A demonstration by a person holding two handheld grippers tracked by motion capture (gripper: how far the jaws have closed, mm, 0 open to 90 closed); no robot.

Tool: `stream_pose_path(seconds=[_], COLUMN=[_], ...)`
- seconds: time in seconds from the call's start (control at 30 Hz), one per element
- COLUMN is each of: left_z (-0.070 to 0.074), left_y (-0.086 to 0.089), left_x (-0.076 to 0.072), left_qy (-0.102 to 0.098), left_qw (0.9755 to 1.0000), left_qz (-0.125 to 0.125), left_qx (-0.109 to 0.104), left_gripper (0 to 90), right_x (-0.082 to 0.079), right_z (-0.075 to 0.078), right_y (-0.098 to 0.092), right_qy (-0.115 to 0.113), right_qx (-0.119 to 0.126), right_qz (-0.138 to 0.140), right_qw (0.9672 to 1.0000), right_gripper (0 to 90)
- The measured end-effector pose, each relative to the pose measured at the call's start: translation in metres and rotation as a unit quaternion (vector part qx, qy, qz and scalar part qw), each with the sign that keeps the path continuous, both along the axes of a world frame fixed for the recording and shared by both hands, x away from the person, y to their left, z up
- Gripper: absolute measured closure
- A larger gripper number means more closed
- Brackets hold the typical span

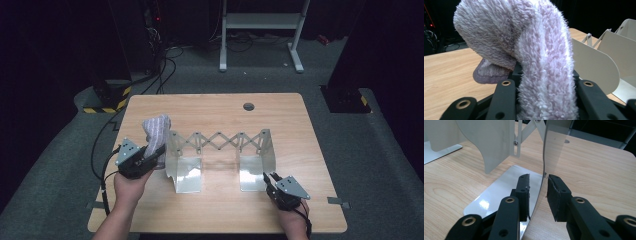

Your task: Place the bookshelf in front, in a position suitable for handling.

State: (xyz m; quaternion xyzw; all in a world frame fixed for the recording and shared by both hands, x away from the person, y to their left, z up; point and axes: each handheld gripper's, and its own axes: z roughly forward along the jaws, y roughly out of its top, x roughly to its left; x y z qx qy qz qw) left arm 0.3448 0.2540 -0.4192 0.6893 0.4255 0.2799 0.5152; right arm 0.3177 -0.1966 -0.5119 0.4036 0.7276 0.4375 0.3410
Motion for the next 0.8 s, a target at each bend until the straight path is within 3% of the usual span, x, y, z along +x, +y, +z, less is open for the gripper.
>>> stream_pose_path(seconds=[0.27, 0.4, 0.53, 0.67, 0.8], left_z=[-0.035, -0.063, -0.089, -0.104, -0.104], left_y=[0.001, -0.003, -0.005, -0.005, -0.002], left_x=[0.005, 0.006, 0.007, 0.008, 0.008], left_qy=[0.042, 0.072, 0.104, 0.122, 0.123], left_qw=[0.9991, 0.9973, 0.994, 0.991, 0.9917], left_qz=[0.003, 0.002, 0.001, -0.004, -0.006], left_qx=[0.0, 0.016, 0.035, 0.056, 0.038], left_gripper=[64.7, 64.8, 64.8, 64.8, 64.8], right_x=[0.0, 0.0, 0.0, 0.0, 0.0], right_z=[-0.001, -0.001, -0.001, -0.002, -0.001], right_y=[0.001, 0.0, 0.001, 0.001, 0.001], right_qy=[0.002, 0.002, 0.003, 0.004, 0.003], right_qx=[-0.003, -0.003, -0.003, -0.003, -0.001], right_qz=[0.001, 0.001, 0.0, 0.0, -0.001], right_qw=[1.0, 1.0, 1.0, 1.0, 1.0], right_gripper=[71.7, 71.9, 71.9, 71.8, 71.8])
